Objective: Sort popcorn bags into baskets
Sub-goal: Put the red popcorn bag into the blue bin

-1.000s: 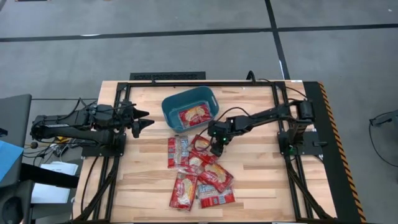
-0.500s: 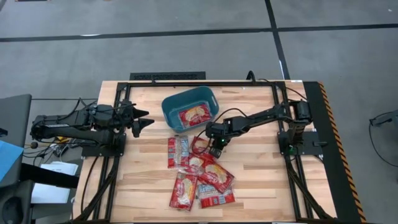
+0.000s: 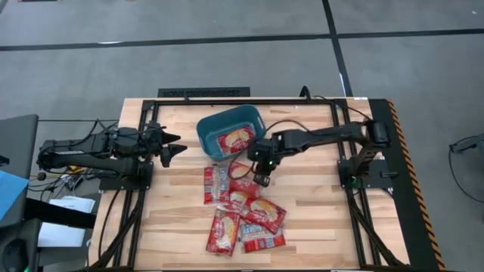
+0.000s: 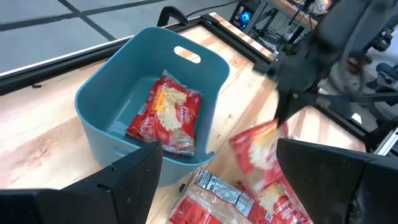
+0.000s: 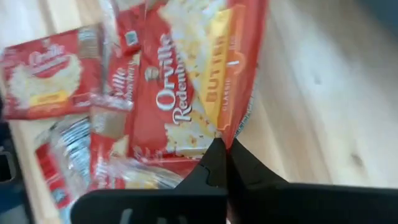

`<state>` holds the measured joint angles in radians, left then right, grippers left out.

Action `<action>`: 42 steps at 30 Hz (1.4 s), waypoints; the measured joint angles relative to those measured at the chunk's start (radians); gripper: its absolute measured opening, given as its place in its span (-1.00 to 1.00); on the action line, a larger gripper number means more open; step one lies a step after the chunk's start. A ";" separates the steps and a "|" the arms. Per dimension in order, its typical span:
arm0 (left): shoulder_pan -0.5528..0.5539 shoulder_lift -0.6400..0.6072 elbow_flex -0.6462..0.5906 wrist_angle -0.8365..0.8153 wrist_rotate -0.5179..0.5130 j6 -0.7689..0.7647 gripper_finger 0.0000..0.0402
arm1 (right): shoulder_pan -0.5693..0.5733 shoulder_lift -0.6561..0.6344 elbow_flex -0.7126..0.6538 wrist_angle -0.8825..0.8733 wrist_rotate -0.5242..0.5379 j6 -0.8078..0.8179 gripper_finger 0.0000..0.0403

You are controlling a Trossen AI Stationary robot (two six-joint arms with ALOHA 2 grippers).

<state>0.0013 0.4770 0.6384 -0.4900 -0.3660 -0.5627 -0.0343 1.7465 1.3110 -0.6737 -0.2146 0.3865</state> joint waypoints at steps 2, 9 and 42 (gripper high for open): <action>0.000 0.000 0.000 -0.002 0.000 0.006 0.51 | -0.011 -0.030 0.036 -0.035 0.002 -0.025 -0.98; 0.000 0.000 0.000 -0.013 0.001 0.021 0.51 | -0.073 -0.070 0.170 -0.132 0.012 -0.166 -0.98; 0.000 0.000 0.000 -0.018 -0.196 -0.105 0.51 | -0.452 0.365 0.549 -0.245 -0.104 -1.231 -0.93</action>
<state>0.0014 0.4770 0.6384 -0.5079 -0.5623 -0.6677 -0.4862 2.1113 1.8598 -0.9189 -0.3187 -0.8446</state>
